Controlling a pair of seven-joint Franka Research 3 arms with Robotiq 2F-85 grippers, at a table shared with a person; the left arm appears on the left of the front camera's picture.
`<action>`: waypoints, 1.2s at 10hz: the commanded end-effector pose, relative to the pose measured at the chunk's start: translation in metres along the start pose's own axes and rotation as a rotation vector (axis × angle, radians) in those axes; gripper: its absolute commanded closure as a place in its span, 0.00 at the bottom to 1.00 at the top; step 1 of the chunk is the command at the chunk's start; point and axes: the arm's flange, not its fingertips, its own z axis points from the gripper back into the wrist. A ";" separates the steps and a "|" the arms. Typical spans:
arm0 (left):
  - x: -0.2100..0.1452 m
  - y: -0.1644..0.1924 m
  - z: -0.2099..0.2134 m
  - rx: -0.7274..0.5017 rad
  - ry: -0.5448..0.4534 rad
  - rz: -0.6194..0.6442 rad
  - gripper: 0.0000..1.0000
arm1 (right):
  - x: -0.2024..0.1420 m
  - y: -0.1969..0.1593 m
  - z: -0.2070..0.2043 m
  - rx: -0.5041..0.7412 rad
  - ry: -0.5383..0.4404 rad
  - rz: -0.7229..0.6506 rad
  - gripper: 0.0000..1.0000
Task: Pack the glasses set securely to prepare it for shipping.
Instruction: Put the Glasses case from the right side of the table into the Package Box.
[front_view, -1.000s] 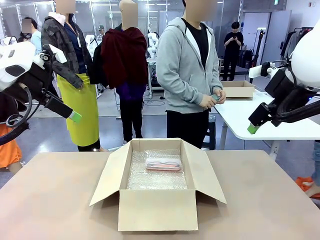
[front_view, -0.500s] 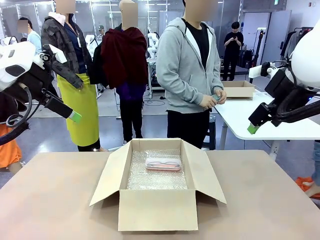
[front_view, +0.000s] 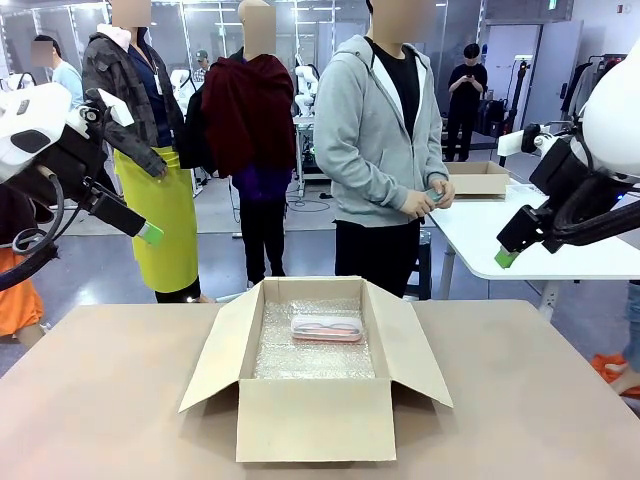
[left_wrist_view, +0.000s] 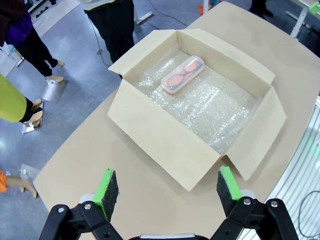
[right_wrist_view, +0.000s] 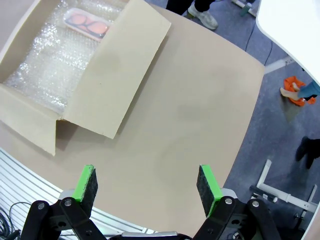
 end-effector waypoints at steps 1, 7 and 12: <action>0.000 0.001 0.002 0.002 -0.004 -0.004 0.00 | 0.000 0.000 0.001 -0.011 -0.005 0.001 0.00; 0.000 0.001 0.002 0.002 -0.004 -0.004 0.00 | 0.000 0.000 0.001 -0.011 -0.005 0.001 0.00; 0.000 0.001 0.002 0.002 -0.004 -0.004 0.00 | 0.000 0.000 0.001 -0.011 -0.005 0.001 0.00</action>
